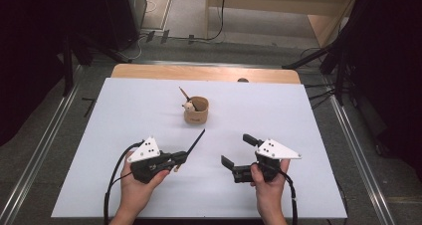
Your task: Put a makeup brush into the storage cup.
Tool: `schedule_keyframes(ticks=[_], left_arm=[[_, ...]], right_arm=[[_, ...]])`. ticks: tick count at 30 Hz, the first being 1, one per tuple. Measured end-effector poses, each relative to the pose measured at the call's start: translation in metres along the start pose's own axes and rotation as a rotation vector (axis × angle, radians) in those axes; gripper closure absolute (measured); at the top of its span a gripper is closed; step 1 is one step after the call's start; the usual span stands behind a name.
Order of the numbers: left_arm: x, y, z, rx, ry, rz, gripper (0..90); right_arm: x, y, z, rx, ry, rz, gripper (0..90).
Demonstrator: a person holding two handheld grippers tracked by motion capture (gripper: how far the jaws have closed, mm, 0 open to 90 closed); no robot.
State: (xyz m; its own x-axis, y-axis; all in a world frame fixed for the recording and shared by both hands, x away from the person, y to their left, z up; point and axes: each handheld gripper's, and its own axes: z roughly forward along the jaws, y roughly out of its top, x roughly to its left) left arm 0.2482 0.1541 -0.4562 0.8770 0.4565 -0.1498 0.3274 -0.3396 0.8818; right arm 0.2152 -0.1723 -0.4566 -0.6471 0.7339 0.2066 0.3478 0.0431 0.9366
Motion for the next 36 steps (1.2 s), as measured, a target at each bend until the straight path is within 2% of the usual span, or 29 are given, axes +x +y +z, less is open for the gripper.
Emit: schedule_keyframes(ticks=[3,7,12,15,19,21,25,28,30,32,36], left_arm=[[-0.002,-0.002,0.002,-0.008,-0.002,-0.004,84.5],[-0.005,-0.003,0.006,-0.024,-0.008,-0.005,84.5],[-0.010,-0.003,0.010,-0.037,-0.018,-0.001,84.5],[-0.012,-0.003,0.011,-0.050,-0.024,-0.004,84.5],[-0.015,-0.002,0.011,-0.062,-0.025,0.000,84.5],[-0.017,-0.002,0.011,-0.070,-0.017,0.005,84.5],[-0.021,-0.002,0.011,-0.084,-0.009,0.019,84.5],[-0.023,-0.002,0.013,-0.087,-0.015,0.016,84.5],[-0.025,-0.003,0.015,-0.091,-0.020,0.014,84.5],[-0.027,-0.003,0.016,-0.093,-0.021,0.019,84.5],[-0.031,-0.002,0.017,-0.094,-0.026,0.026,84.5]], right_arm=[[0.004,-0.003,0.004,0.023,0.004,0.003,0.0],[0.012,-0.005,0.006,0.008,-0.001,0.028,0.0],[0.025,-0.005,0.011,-0.031,0.022,0.063,2.2],[0.031,-0.004,0.013,-0.054,0.021,0.124,11.5],[0.039,-0.005,0.019,-0.062,0.013,0.154,20.0],[0.042,-0.005,0.023,-0.065,0.005,0.185,25.5],[0.047,-0.007,0.028,-0.069,0.048,0.227,31.5],[0.050,-0.009,0.031,-0.077,0.069,0.266,38.9],[0.051,-0.012,0.032,-0.080,0.098,0.299,44.1],[0.052,-0.014,0.033,-0.088,0.112,0.314,49.2],[0.051,-0.018,0.034,-0.081,0.135,0.389,58.7]])
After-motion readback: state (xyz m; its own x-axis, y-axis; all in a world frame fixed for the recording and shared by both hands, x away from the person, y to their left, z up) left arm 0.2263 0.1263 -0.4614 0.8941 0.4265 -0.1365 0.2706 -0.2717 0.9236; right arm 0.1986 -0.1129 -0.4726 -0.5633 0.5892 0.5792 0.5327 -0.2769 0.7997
